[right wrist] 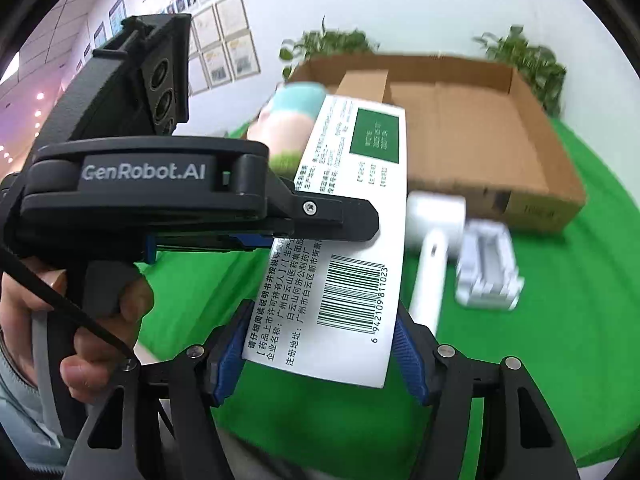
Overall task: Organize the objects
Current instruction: 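Lift the white-and-green box with the left gripper and carry it over the open box, then lower the white-and-green box into the open box beside the brown box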
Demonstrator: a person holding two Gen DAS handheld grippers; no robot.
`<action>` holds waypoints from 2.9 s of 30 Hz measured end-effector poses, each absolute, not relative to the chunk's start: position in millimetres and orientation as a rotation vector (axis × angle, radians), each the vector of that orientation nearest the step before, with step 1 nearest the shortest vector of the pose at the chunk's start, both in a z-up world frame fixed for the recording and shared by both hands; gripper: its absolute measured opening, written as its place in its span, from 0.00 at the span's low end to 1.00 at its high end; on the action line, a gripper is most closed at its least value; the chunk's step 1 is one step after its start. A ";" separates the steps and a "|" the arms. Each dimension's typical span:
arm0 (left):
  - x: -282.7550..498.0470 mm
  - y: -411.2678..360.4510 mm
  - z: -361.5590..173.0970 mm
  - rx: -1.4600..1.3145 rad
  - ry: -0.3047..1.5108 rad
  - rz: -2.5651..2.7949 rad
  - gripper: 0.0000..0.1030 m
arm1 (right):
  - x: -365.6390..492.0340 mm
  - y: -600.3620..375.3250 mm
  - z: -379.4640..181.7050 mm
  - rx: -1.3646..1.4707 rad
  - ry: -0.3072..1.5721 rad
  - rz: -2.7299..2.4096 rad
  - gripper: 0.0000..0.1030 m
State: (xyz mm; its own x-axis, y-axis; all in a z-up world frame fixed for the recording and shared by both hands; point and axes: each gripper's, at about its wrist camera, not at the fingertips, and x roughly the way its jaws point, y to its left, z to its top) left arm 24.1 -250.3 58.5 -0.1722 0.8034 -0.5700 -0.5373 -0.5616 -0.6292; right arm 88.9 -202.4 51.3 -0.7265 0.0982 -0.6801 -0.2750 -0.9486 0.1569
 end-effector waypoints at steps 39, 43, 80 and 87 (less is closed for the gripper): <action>-140.9 -196.6 215.8 -0.980 -0.257 1.957 0.42 | -64.4 -93.7 259.4 -0.850 0.434 2.765 0.59; -157.6 -191.6 188.3 -1.045 -0.280 1.948 0.41 | -82.7 -79.2 238.7 -0.931 0.502 2.746 0.59; -138.9 -190.6 63.9 -1.301 -0.197 2.030 0.42 | -142.7 -44.7 81.9 -1.309 0.769 2.674 0.57; -124.5 -215.1 82.3 -1.209 -0.147 2.117 0.42 | -161.8 -54.8 72.7 -1.396 0.725 2.608 0.57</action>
